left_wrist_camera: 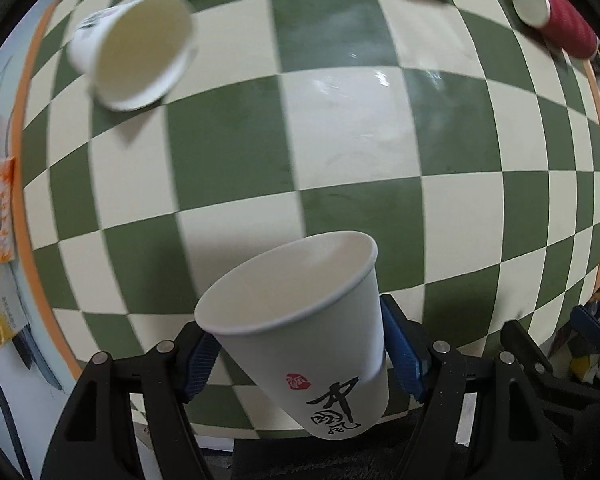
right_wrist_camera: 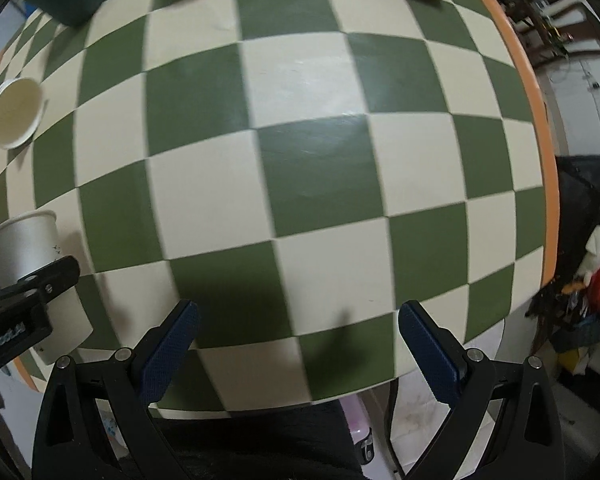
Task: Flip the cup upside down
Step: 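Lift the calligraphy cup with the left tool, turning its opening upward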
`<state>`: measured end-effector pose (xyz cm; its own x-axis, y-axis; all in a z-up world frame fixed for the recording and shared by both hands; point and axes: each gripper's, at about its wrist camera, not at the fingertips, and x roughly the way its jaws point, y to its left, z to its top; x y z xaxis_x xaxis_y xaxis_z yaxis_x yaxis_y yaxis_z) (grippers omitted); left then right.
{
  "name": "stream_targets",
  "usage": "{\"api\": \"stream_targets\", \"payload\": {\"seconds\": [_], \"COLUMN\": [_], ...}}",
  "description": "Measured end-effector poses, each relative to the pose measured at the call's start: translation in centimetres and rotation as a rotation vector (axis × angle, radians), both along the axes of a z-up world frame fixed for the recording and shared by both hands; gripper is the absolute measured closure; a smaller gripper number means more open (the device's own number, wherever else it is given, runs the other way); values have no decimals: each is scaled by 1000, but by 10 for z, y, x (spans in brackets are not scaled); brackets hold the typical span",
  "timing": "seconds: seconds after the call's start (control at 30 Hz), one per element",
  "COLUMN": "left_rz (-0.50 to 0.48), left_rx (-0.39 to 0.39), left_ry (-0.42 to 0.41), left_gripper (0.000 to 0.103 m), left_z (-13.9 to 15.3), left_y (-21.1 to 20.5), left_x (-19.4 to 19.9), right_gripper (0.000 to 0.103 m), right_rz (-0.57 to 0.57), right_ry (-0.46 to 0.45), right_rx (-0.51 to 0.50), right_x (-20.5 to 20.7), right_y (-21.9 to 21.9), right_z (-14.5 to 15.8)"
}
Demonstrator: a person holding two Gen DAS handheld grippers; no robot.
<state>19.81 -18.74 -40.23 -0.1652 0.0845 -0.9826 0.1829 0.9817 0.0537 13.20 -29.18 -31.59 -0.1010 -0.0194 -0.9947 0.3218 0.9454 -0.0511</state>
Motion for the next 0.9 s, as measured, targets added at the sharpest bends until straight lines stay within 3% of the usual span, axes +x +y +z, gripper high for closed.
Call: {"api": "stream_targets", "payload": {"seconds": [0.1,0.23,0.33,0.67,0.87,0.9], "left_rz": [-10,-5,4,-10,-37,-35], "left_rx": [8,17,17,-8,-25,-29], "left_ry": [21,40,52,78,71,66], "left_gripper": [31,30,30,31,24,17], "left_z": [-8,-26,-32,-28,-19,-17], "left_y": [-11,6,16,36,39,41], "left_x": [5,18,27,27,32,32], "right_gripper": [1,1,1,1,1,1], "right_rz": [-21,-38,-45,-43,-32,-30], "right_ry": [4,4,4,-3,-8,-9], "right_rx": [-1,3,7,19,22,22], "right_x": [-7,-11,-3,1,32,34], "right_y": [-17,-29,-36,-59,-40,-41], "right_z": [1,7,-4,-17,-19,-18]}}
